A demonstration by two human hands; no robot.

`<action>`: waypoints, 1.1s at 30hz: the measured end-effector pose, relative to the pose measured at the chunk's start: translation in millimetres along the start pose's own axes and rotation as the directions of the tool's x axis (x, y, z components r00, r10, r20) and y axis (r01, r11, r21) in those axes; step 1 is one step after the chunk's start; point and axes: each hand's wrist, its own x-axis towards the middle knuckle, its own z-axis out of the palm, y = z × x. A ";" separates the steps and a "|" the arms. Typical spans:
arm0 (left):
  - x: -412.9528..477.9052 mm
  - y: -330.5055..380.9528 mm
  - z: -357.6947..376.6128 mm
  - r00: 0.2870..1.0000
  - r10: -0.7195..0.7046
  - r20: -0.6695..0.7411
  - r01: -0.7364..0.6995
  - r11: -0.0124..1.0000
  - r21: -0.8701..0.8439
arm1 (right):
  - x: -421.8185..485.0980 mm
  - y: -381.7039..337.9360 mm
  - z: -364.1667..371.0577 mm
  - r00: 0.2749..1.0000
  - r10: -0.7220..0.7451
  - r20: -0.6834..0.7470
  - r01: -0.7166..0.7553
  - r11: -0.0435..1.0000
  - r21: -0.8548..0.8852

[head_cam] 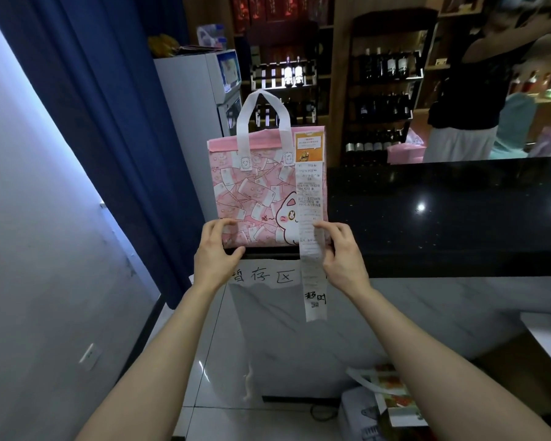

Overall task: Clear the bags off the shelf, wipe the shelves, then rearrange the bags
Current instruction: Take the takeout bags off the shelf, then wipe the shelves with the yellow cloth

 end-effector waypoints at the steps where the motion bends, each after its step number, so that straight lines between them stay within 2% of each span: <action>1: -0.7 -1.3 -2.0 1.000 0.004 -0.001 -0.004 1.000 0.007 | -2.9 -0.9 -3.5 1.000 -0.001 -0.010 0.001 1.000 -0.001; 7: -13.0 -13.0 -22.9 0.998 0.058 0.020 -0.059 0.994 0.093 | -16.6 -12.6 -37.9 0.983 -0.105 -0.148 0.093 0.992 -0.082; 10: -23.8 -22.0 -42.1 0.998 0.052 0.037 -0.058 0.981 0.187 | -17.4 -34.6 -44.2 0.966 -0.218 -0.141 0.210 0.975 -0.065; 13: -42.8 -32.9 -67.5 0.996 -0.027 0.091 0.000 0.959 0.283 | -18.9 -66.1 -24.2 0.939 -0.342 -0.024 0.342 0.940 -0.010; 16: -75.4 -46.5 -101.6 0.976 -0.157 0.154 0.077 0.898 0.432 | -24.0 -92.9 17.4 0.887 -0.383 0.258 0.388 0.921 0.034; 17: -90.4 -50.8 -113.7 0.962 -0.215 0.166 0.110 0.867 0.486 | -27.2 -98.9 34.1 0.841 -0.368 0.396 0.391 0.920 0.025; 19: -126.3 -58.6 -135.0 0.928 -0.331 0.172 0.183 0.805 0.565 | -35.6 -108.0 67.7 0.685 -0.302 0.663 0.421 0.907 -0.022; 22: -189.6 -65.3 -156.7 0.844 -0.519 0.137 0.352 0.727 0.590 | -55.0 -117.0 109.3 0.438 -0.210 0.874 0.470 0.883 -0.023; 27: -303.6 -60.5 -169.3 0.661 -0.751 0.010 0.613 0.547 0.570 | -108.0 -125.7 159.6 0.152 -0.253 0.955 0.547 0.826 0.132; 33: -468.0 -16.8 -166.2 0.361 -0.922 -0.141 0.830 0.249 0.499 | -197.9 -165.4 208.2 -0.187 -0.356 0.916 0.613 0.686 0.392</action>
